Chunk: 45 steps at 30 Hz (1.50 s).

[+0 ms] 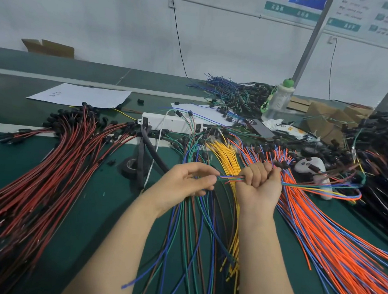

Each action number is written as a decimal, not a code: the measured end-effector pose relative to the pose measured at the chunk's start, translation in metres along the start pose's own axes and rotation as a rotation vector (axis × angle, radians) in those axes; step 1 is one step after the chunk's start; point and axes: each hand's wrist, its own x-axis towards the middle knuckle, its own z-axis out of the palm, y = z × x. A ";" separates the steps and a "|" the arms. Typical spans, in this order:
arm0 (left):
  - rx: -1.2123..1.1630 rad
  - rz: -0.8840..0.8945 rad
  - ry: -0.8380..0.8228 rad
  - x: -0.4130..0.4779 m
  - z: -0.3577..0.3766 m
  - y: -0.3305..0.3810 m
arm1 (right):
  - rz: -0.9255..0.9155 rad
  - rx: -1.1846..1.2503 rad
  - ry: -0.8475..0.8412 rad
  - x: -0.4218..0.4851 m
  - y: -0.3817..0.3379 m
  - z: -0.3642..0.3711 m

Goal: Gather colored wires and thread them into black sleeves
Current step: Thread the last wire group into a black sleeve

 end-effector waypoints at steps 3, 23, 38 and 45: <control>0.064 0.079 0.037 0.002 0.001 0.000 | 0.007 0.076 0.009 0.001 0.000 -0.002; -0.704 0.014 0.331 0.021 0.047 0.002 | -0.037 -0.377 -0.067 -0.008 0.037 0.009; -0.042 0.078 0.137 0.008 0.021 -0.003 | 0.000 -0.104 0.034 -0.004 0.017 0.001; 0.099 0.176 0.130 0.008 0.021 -0.006 | 0.079 0.018 0.102 -0.001 0.017 -0.003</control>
